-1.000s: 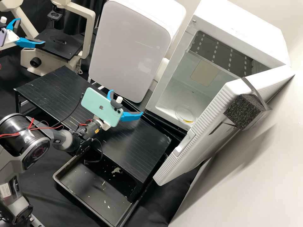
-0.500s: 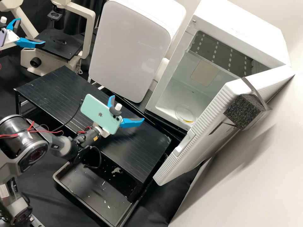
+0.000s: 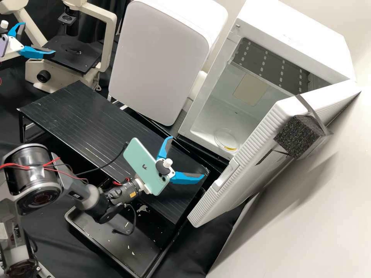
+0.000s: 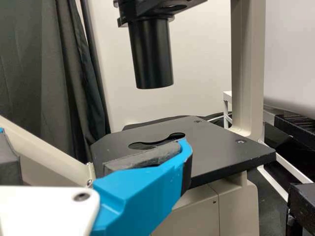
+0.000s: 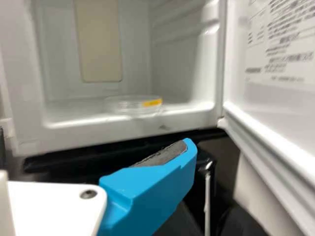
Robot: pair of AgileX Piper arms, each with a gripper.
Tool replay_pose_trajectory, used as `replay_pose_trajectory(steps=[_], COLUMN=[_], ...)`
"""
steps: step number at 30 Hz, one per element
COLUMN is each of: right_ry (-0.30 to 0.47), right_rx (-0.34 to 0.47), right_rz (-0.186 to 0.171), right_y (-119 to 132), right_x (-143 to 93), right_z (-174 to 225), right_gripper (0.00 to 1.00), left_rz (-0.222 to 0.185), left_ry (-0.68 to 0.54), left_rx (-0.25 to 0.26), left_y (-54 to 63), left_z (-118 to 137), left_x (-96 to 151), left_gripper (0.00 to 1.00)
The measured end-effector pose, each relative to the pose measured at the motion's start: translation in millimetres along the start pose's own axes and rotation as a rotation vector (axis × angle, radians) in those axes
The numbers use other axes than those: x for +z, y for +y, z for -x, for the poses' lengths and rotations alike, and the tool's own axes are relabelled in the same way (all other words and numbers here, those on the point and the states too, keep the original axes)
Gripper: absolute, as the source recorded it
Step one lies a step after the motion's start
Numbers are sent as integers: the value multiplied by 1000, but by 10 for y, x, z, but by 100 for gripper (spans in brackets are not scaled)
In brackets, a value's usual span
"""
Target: Take the petri dish out of the incubator
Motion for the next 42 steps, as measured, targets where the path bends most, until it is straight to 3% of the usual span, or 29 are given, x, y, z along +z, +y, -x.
replay_pose_trajectory(steps=[10,19,28,36,42], right_ry=[-10,-32,-83,-92,-110], right_rx=[43,-10,-27,-33,-43], right_rz=[4,67,93,91,44], right_y=[126,18,-25,-39,-35], right_x=[-26,-148,-110,-74,-39], right_z=[-507,-911,-1146,-1290,-1387], right_gripper=[100,100,100,100,100], left_rz=[0,0,0,0,0], left_ry=[0,0,0,0,0], left_rx=[0,0,0,0,0], left_y=[0,0,0,0,0], left_z=[0,0,0,0,0], left_x=[0,0,0,0,0], left_gripper=[100,100,100,100,100])
